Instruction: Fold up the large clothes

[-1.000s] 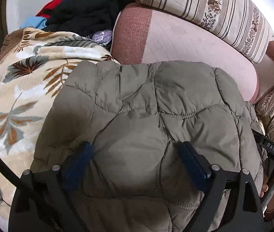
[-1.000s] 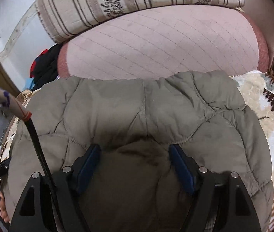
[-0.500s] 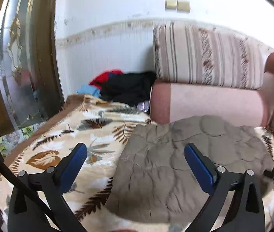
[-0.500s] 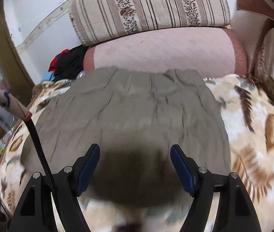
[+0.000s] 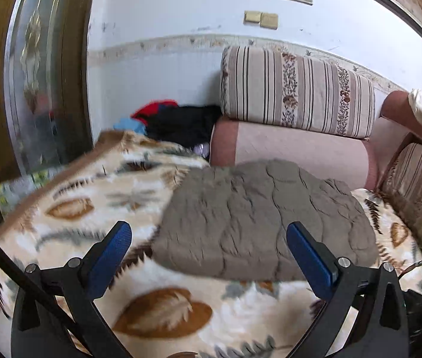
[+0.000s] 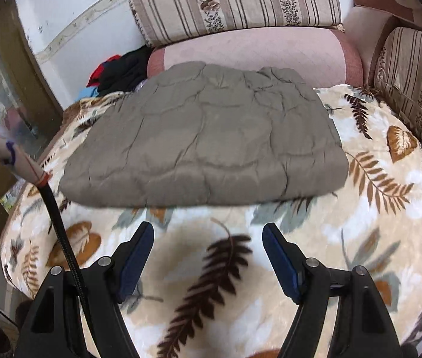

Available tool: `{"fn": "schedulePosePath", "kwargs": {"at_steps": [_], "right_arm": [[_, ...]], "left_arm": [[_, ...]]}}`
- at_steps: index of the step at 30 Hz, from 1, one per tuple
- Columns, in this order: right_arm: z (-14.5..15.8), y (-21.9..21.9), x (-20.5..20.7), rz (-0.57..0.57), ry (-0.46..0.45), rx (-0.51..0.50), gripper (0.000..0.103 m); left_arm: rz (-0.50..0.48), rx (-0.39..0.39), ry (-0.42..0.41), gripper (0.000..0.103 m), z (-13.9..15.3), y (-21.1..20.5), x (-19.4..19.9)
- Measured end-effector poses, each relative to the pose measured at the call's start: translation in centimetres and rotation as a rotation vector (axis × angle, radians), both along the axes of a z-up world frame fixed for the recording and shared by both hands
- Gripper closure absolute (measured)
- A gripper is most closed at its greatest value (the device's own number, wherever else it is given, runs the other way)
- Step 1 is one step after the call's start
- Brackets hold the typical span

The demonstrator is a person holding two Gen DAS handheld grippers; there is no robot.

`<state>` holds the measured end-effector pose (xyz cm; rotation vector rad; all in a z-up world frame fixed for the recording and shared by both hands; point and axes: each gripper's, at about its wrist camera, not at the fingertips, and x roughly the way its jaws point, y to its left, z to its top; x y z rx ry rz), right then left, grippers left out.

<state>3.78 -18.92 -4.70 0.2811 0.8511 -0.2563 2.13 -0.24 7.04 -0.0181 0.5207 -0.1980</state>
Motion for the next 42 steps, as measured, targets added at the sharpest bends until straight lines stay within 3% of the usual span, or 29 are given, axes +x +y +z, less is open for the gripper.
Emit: {"fn": "schedulePosePath", "kwargs": {"at_steps": [4, 12, 24, 42], "right_arm": [[-0.1, 1.3, -0.7, 0.005, 0.001, -0.040, 0.024], [0.1, 2.7, -1.0, 0.018, 0.002, -0.104, 0.024], [0.3, 2.8, -1.3, -0.014, 0.006, -0.168, 0.024], [0.1, 3.0, -1.2, -0.050, 0.028, -0.245, 0.023]], "left_arm": [[0.033, 0.038, 0.034, 0.000, -1.1, 0.2, -0.6], [0.077, 0.116, 0.028, 0.000, -1.9, -0.3, -1.7], [0.018, 0.112, 0.116, 0.000, -3.4, -1.9, -2.3], [-0.008, 0.116, 0.185, 0.000, -4.4, -3.0, -2.7]]}}
